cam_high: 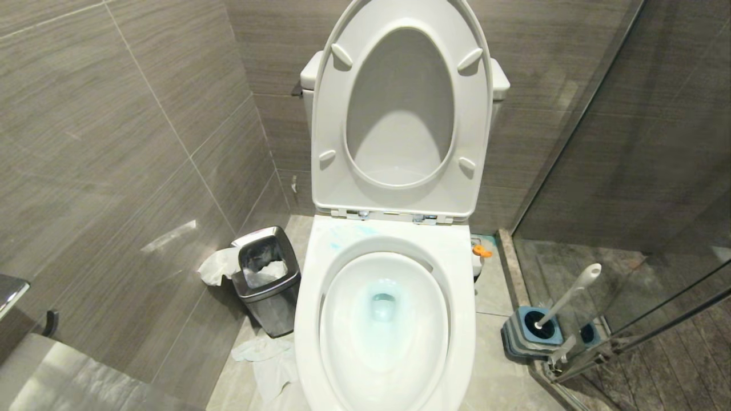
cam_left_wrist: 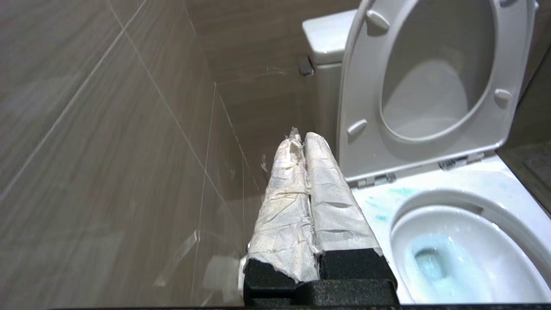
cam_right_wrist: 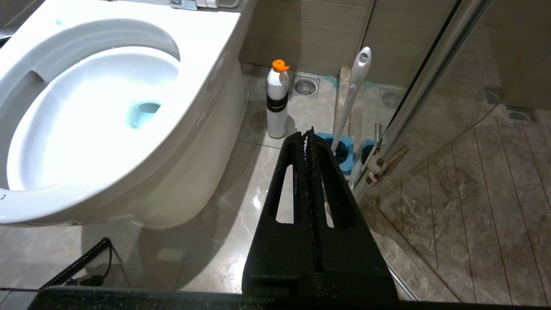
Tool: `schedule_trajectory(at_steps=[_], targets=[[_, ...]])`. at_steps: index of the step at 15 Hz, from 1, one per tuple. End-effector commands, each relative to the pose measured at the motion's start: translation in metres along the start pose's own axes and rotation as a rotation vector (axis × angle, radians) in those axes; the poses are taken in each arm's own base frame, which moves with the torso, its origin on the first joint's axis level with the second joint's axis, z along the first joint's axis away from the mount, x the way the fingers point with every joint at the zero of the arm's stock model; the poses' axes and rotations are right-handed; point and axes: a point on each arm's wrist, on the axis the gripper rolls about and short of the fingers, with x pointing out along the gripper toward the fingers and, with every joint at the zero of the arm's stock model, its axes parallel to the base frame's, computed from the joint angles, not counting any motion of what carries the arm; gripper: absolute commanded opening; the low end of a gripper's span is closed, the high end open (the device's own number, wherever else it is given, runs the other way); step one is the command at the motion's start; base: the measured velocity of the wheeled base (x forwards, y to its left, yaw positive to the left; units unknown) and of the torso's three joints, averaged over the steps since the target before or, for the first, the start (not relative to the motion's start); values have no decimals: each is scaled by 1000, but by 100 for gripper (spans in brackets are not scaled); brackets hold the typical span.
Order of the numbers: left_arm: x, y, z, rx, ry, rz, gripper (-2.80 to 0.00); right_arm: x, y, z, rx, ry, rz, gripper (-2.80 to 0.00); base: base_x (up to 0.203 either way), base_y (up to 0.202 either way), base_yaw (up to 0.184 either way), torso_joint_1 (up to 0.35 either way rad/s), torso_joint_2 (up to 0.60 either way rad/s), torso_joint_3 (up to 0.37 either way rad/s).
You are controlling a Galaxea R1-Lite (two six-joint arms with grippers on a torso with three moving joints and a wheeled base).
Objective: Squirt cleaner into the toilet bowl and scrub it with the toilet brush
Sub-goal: Flush the toilet
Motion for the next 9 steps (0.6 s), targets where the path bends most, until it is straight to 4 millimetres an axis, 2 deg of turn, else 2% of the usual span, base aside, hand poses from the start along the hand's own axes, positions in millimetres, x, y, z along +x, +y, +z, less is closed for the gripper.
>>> schedule_trajectory(at_steps=[1,4,9], targets=[[61,8,-3,-15,43,-38,-280,0,0,0,0,1,0,-280,0,0,0,0,0,0],[108,4,0,-30,33,-98,-280,0,0,0,0,1,1,-280,0,0,0,0,0,0],[165,-9,8,-50,-58,-122,-280,0,0,0,0,2,1,-280,0,0,0,0,0,0]])
